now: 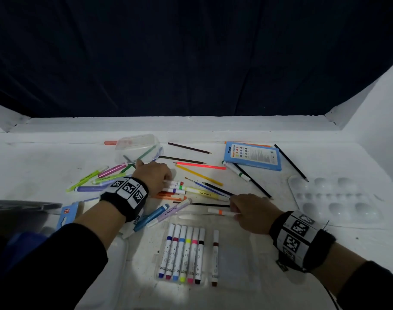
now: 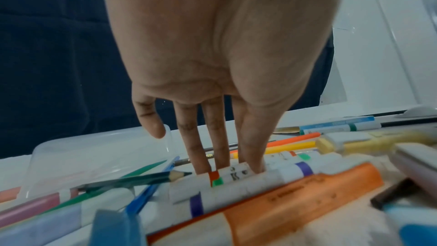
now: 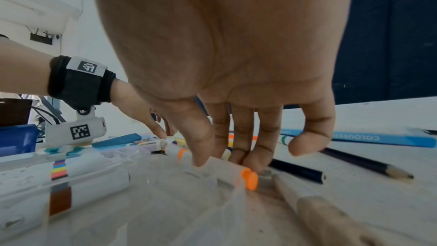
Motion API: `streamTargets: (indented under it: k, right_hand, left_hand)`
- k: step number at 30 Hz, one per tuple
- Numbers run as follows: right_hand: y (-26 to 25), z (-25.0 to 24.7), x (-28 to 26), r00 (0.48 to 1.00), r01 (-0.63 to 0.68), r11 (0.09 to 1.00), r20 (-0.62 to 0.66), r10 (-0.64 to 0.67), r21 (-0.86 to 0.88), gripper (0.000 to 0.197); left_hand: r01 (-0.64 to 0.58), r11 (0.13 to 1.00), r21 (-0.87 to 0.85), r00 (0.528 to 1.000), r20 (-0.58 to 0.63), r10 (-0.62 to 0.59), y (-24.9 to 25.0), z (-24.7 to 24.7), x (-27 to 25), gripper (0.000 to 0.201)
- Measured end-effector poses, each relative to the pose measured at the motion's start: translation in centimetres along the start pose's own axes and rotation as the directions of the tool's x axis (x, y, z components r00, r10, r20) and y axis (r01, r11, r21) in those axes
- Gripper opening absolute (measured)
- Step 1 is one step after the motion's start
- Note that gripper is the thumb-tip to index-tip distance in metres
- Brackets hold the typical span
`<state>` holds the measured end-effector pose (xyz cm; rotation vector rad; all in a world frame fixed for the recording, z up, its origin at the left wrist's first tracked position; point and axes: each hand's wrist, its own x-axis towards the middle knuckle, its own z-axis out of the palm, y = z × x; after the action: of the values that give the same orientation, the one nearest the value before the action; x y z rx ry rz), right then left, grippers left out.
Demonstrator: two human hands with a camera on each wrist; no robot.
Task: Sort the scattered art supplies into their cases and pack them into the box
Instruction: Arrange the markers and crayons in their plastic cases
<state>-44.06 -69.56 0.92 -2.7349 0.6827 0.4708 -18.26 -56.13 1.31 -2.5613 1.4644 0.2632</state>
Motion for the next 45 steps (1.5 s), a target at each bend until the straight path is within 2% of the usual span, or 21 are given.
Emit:
streamTargets:
  k: [2,5,8,10,12,14,16,18,20,22,24,26,29,33,39,42,45]
  right_hand:
    - [-0.1,0.1,-0.3,1.0,0.01,1.0,-0.01,-0.01,0.023,0.008]
    - [0.0,0.3,-0.7,0.999,0.01,0.998,-0.043,-0.008,0.054,0.017]
    - [0.1,0.5,-1.9,0.982,0.035,0.986,-0.19,-0.004,0.162,0.011]
    - [0.1,0.4,-3.2,0.957,0.064,0.958,-0.29,0.02,0.278,0.01]
    - [0.0,0.4,-4.8,0.946,0.063,0.915,-0.315,0.072,0.4,0.02]
    - [-0.4,0.5,-6.5,0.951,0.043,0.845,-0.282,0.129,0.533,0.023]
    - [-0.7,1.1,-8.0,0.965,0.024,0.765,-0.213,0.15,0.644,0.016]
    - [-1.0,2.0,-9.2,0.983,-0.008,0.722,-0.127,0.132,0.692,0.015]
    - [-1.2,3.4,-10.1,0.993,-0.031,0.722,-0.06,0.1,0.691,0.018]
    - [-1.5,4.6,-10.6,0.994,-0.032,0.758,-0.056,0.091,0.651,0.02]
    - [-1.7,5.6,-10.8,0.99,-0.016,0.806,-0.106,0.097,0.592,0.02]
    - [-1.8,6.0,-10.8,0.985,-0.008,0.819,-0.137,0.105,0.573,0.02]
    - [-1.8,6.2,-10.7,0.982,-0.009,0.804,-0.146,0.119,0.594,0.015]
    - [-1.5,6.0,-10.5,0.981,-0.021,0.786,-0.139,0.136,0.618,0.003]
    - [-1.8,5.7,-10.3,0.979,-0.023,0.78,-0.146,0.146,0.625,0.017]
    - [-1.9,5.8,-10.2,0.975,-0.036,0.776,-0.149,0.166,0.63,0.028]
    - [-2.1,5.7,-10.1,0.976,-0.062,0.761,-0.12,0.182,0.645,0.035]
  left_hand:
    - [-0.018,1.0,0.0,1.0,-0.015,0.018,0.0,-0.1,0.0,0.027]
    - [-0.048,0.998,-0.046,0.997,-0.071,0.044,-0.1,-0.2,-0.7,0.014]
    - [-0.09,0.982,-0.167,0.97,-0.238,0.049,-0.2,-0.8,-2.0,0.009]
    - [-0.202,0.915,-0.348,0.925,-0.375,0.062,0.4,-1.7,-3.8,0.015]
    - [-0.316,0.792,-0.522,0.894,-0.443,0.064,2.1,-2.6,-6.3,0.017]
    - [-0.36,0.662,-0.657,0.903,-0.424,0.07,4.2,-2.7,-9.0,0.012]
    - [-0.36,0.555,-0.75,0.926,-0.36,0.114,6.1,-1.9,-11.2,0.012]
    - [-0.356,0.55,-0.756,0.933,-0.316,0.169,7.4,-0.6,-12.8,0.01]
    - [-0.337,0.561,-0.756,0.941,-0.279,0.19,8.4,0.7,-13.8,0.008]
    - [-0.3,0.533,-0.791,0.954,-0.244,0.174,9.2,1.6,-14.6,0.007]
    - [-0.255,0.496,-0.83,0.966,-0.194,0.172,9.9,2.4,-15.0,0.012]
    - [-0.246,0.525,-0.815,0.966,-0.16,0.205,10.3,3.0,-15.3,0.015]
    - [-0.319,0.647,-0.693,0.942,-0.159,0.295,10.4,2.8,-15.3,0.013]
    - [-0.314,0.608,-0.729,0.933,-0.119,0.34,10.4,0.9,-14.8,0.02]
    - [-0.191,0.576,-0.795,0.893,0.103,0.438,11.2,-0.3,-12.0,0.025]
    - [-0.179,0.66,-0.73,0.9,0.15,0.409,12.3,0.5,-10.6,0.032]
    - [-0.202,0.729,-0.654,0.922,0.124,0.367,13.2,1.2,-10.1,0.043]
